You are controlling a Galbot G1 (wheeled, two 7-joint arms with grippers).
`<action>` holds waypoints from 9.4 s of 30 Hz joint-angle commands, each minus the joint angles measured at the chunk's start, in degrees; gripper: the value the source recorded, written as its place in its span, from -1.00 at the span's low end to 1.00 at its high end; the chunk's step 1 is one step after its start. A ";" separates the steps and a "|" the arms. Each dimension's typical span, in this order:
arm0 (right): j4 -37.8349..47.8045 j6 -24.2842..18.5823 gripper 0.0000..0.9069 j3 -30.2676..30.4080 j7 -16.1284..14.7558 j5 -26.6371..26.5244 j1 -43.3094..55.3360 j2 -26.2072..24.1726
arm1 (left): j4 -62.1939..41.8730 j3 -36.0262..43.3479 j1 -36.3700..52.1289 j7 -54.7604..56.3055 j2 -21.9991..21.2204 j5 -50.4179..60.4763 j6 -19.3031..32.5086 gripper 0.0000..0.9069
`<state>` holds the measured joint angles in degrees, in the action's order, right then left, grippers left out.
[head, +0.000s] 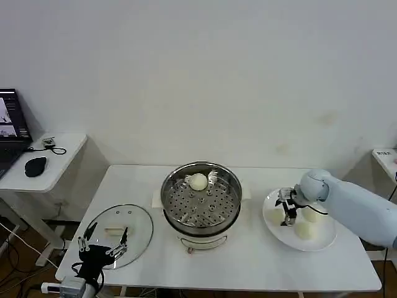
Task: Take steamed baozi put them in steamer then cover it.
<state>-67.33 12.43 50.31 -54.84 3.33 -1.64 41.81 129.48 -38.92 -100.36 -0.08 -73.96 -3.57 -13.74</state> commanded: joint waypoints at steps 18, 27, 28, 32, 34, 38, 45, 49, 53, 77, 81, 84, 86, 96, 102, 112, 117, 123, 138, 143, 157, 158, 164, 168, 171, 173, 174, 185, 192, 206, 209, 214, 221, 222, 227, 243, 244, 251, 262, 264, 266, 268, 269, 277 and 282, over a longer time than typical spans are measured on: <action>-9.28 0.69 0.42 0.69 -3.87 -3.72 11.20 -8.72 | 0.82 -0.33 -0.01 0.08 -0.23 -0.01 -0.20 1.00; -19.28 1.89 0.42 6.52 -4.64 -10.19 26.93 -10.49 | 1.12 0.13 1.26 0.11 0.04 0.33 -0.34 1.00; -20.25 2.48 0.42 8.65 -4.60 -11.71 30.50 -9.03 | 1.21 -0.02 1.46 0.16 0.19 0.24 -0.42 1.00; -20.66 3.94 0.44 13.98 -3.92 -14.96 37.25 -3.42 | 1.19 -1.08 1.78 0.15 0.74 -0.04 -0.60 1.00; -20.47 4.52 0.44 15.88 -3.56 -16.36 38.72 -0.69 | 0.91 -1.63 1.90 0.16 0.96 -0.20 -0.57 1.00; -20.04 6.72 0.44 19.11 -2.05 -19.48 40.33 6.21 | 0.57 -2.88 1.71 0.15 1.04 -0.75 -0.47 1.00; -16.84 13.92 0.44 21.74 2.11 -26.14 36.80 18.47 | 0.39 -4.39 1.56 0.15 0.35 -0.89 -0.25 1.00; -12.70 18.15 0.44 21.87 4.81 -28.62 34.43 24.91 | 0.53 -5.35 1.33 0.16 0.10 -0.90 -0.05 1.00; -8.65 21.54 0.44 21.75 7.18 -32.24 31.94 29.92 | 0.52 -6.31 1.23 0.22 -0.31 -0.91 0.22 1.00; -3.52 27.04 0.44 21.99 11.24 -36.28 25.25 35.76 | -0.32 -6.84 1.73 0.25 -0.63 -1.10 0.73 1.00; -3.41 26.98 1.00 22.01 11.03 -35.45 25.06 35.79 | -0.38 -6.89 1.73 0.24 -0.63 -1.11 0.78 1.00; -3.43 26.92 1.00 22.02 11.75 -35.43 25.05 35.72 | -0.27 -6.84 1.72 0.22 -0.69 -1.10 0.76 1.00; -3.89 27.01 1.00 21.50 12.01 -35.80 25.30 35.44 | -0.30 -6.78 1.76 0.24 -0.72 -1.08 0.77 1.00; -13.92 26.48 1.00 22.12 9.92 -38.29 36.61 26.29 | -0.33 -5.90 1.96 0.14 -0.41 -1.13 0.76 1.00; -22.54 21.54 1.00 24.93 3.72 -32.14 42.51 10.74 | -0.03 -5.16 2.05 0.02 0.30 -1.60 0.72 1.00; -31.46 12.68 1.00 23.74 -3.55 -18.47 39.94 -15.67 | -0.82 -1.73 2.68 -0.03 0.96 -0.88 0.70 1.00; -33.32 8.52 1.00 20.77 -6.04 -11.55 33.77 -24.32 | -1.05 -1.30 2.66 -0.08 1.39 -0.86 0.78 1.00; -32.03 3.44 1.00 21.22 -6.81 -3.21 27.22 -31.34 | -1.82 -1.08 2.62 -0.07 1.53 -0.57 0.90 1.00; -20.42 0.51 1.00 -19.99 -4.11 6.03 -19.21 -24.06 | -2.00 -2.28 1.04 -0.01 1.13 0.44 1.17 1.00; -15.28 0.00 1.00 -20.64 -3.79 6.49 -18.98 -19.45 | -2.17 -2.90 0.74 -0.02 0.90 0.63 1.16 1.00; -6.68 -0.20 1.00 -17.63 -2.05 7.21 -16.11 -11.16 | -3.40 -3.95 0.81 -0.01 0.44 0.81 1.08 1.00; -6.37 -0.21 1.00 -17.58 -2.01 7.24 -16.04 -10.86 | -3.41 -3.99 0.82 -0.02 0.39 0.82 1.08 1.00; -5.29 0.27 0.96 -17.26 -2.17 7.19 -16.09 -8.27 | -3.55 -4.22 0.73 -0.05 0.36 0.90 1.10 1.00; -5.20 0.92 0.80 -17.07 -2.35 7.20 -15.98 -7.87 | -3.59 -4.34 0.70 -0.06 0.34 0.87 1.14 1.00; -5.50 1.21 0.67 -17.05 -2.37 7.06 -15.84 -8.05 | -3.60 -4.33 0.72 -0.05 0.30 0.83 1.14 1.00; -5.89 1.72 0.58 -17.05 -2.59 7.12 -15.65 -8.43 | -3.64 -4.32 0.73 -0.05 0.25 0.84 1.17 1.00; -6.03 1.90 0.51 -17.06 -2.70 7.10 -15.52 -8.74 | -3.68 -4.30 0.73 -0.05 0.26 0.83 1.17 1.00; -9.79 2.56 0.42 -16.92 -5.09 6.07 -13.06 -13.09 | -3.31 -4.31 0.66 -0.06 0.39 0.71 1.26 1.00; -14.16 0.35 0.44 -9.37 -9.24 3.79 -0.43 -17.23 | -3.23 -4.31 0.83 -0.11 0.77 0.61 1.24 1.00; -18.12 1.72 0.44 1.92 -10.88 -8.00 29.69 -8.82 | -3.10 -4.07 1.28 -0.04 0.70 0.76 1.23 1.00; -18.38 1.65 0.44 5.32 -10.96 -9.46 33.20 -3.94 | -3.02 -4.31 1.11 -0.02 0.40 0.84 1.31 1.00; -17.85 1.75 0.44 7.05 -10.87 -10.54 33.66 5.35 | -2.68 -5.10 0.97 0.03 -0.31 1.10 1.24 1.00; -14.26 0.08 0.44 7.77 -10.69 -9.86 29.49 16.74 | -2.04 -6.86 0.14 -0.01 -0.89 1.12 1.23 1.00; -13.73 -0.23 0.44 8.00 -10.88 -9.58 28.73 18.04 | -1.88 -7.15 0.04 0.00 -1.00 1.10 1.22 1.00; -12.45 -3.06 0.44 9.87 -11.21 -7.96 26.24 22.66 | -1.39 -8.54 -0.47 -0.05 -1.11 0.92 1.11 1.00; -15.44 -9.46 0.44 13.32 -12.88 -2.78 21.20 24.91 | -2.13 -10.02 -1.18 -0.07 -1.53 0.81 1.42 1.00; -15.68 -9.54 0.44 13.49 -13.09 -2.91 21.23 24.88 | -2.11 -10.05 -1.18 -0.07 -1.52 0.81 1.46 1.00; -17.20 -10.51 0.44 14.16 -14.59 -4.00 21.99 24.69 | -2.48 -10.05 -0.89 -0.06 -1.63 0.83 1.53 1.00; -17.67 -11.59 0.62 15.01 -16.07 -3.38 22.13 23.56 | -2.69 -10.08 -0.85 -0.06 -1.44 0.71 1.73 1.00; -17.65 -11.81 1.00 14.95 -15.85 -3.58 22.12 23.31 | -2.67 -10.01 -0.83 -0.07 -1.45 0.71 1.72 1.00; -17.74 -12.07 1.00 14.79 -15.32 -3.91 22.09 23.09 | -2.71 -9.95 -0.78 -0.06 -1.44 0.72 1.73 1.00; -17.99 -12.24 1.00 14.65 -14.82 -4.08 22.24 22.71 | -2.79 -9.82 -0.66 -0.07 -1.40 0.74 1.73 1.00; -18.00 -12.27 1.00 14.54 -14.63 -4.14 22.33 22.57 | -2.81 -9.77 -0.59 -0.08 -1.39 0.76 1.72 1.00; -17.55 -10.96 1.00 11.84 -11.88 -7.08 24.93 20.15 | -3.35 -9.84 0.08 -0.17 -0.45 0.31 1.60 1.00; -15.13 -7.58 1.00 7.89 -7.18 -9.72 27.23 16.22 | -3.50 -9.28 0.86 -0.27 0.33 0.01 1.47 1.00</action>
<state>-84.01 2.19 61.85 -66.57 -3.72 23.23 61.67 126.06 -48.61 -99.96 -0.25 -74.22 -3.38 -12.14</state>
